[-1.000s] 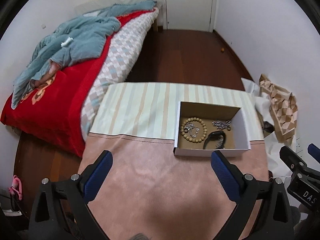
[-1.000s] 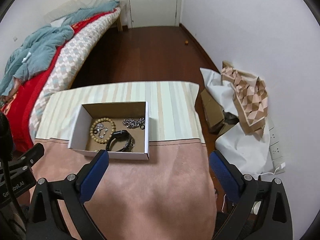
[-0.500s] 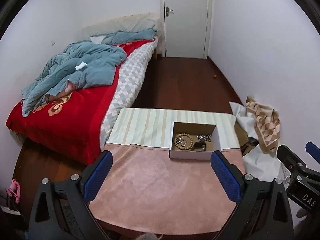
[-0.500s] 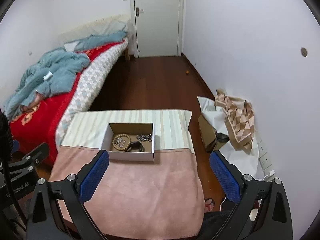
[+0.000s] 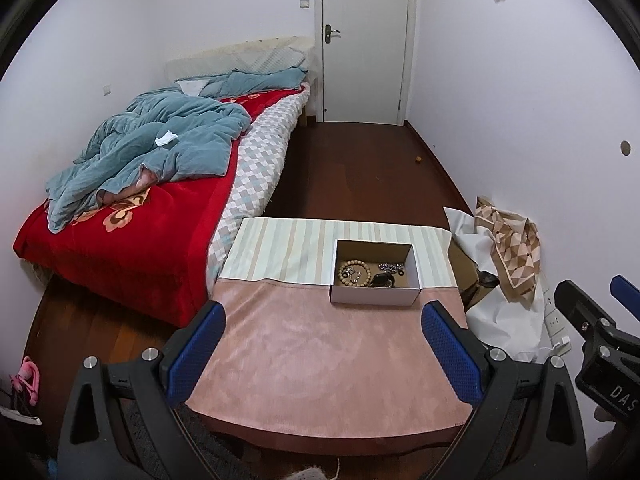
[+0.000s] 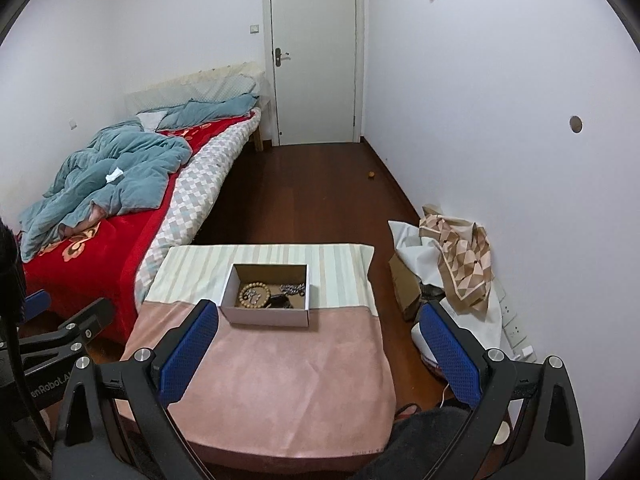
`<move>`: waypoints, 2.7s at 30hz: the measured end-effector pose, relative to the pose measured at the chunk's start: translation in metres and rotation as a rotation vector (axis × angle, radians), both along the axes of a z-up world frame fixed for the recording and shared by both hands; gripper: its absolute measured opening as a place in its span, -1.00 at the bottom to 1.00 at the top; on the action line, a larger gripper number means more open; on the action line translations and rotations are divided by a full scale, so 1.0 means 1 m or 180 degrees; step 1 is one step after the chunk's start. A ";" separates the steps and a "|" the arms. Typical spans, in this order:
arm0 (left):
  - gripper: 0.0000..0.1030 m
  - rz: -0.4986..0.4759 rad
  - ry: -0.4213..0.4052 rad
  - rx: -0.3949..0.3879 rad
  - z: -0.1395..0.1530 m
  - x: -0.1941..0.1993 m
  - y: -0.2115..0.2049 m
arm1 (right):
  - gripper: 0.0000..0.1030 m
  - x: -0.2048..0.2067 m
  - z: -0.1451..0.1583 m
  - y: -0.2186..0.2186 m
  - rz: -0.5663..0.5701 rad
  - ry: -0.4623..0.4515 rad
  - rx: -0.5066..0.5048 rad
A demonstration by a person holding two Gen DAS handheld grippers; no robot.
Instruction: Organize jewelry
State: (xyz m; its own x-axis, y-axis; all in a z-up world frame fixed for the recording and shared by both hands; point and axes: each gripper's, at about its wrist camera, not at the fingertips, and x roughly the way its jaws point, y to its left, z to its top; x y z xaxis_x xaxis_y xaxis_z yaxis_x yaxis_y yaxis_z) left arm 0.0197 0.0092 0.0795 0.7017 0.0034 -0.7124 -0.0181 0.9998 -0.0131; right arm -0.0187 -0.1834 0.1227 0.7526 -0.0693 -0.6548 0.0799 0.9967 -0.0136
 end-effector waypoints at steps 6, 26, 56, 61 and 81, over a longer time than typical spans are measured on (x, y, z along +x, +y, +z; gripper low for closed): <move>0.95 0.0030 0.0039 -0.0002 -0.004 0.012 -0.004 | 0.98 0.005 -0.004 0.000 0.0022 0.0097 0.0000; 1.00 0.0123 0.0353 0.0143 -0.030 0.099 -0.014 | 1.00 0.112 -0.038 -0.010 -0.0118 0.0477 -0.0104; 1.00 0.0135 0.0555 0.0137 -0.047 0.119 -0.013 | 1.00 0.148 -0.068 -0.005 -0.0038 0.0819 -0.0129; 1.00 0.0141 0.0561 0.0139 -0.048 0.118 -0.013 | 1.00 0.147 -0.068 -0.004 -0.0030 0.0829 -0.0140; 1.00 0.0159 0.0551 0.0147 -0.053 0.110 -0.009 | 1.00 0.145 -0.071 -0.004 0.0000 0.0856 -0.0159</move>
State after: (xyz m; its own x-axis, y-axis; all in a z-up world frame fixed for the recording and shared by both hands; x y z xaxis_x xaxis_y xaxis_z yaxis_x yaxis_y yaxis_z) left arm 0.1301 -0.0001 0.0261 0.5668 0.0707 -0.8208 -0.0658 0.9970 0.0405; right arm 0.1263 -0.1872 0.0522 0.5521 -0.1067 -0.8269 0.0668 0.9943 -0.0836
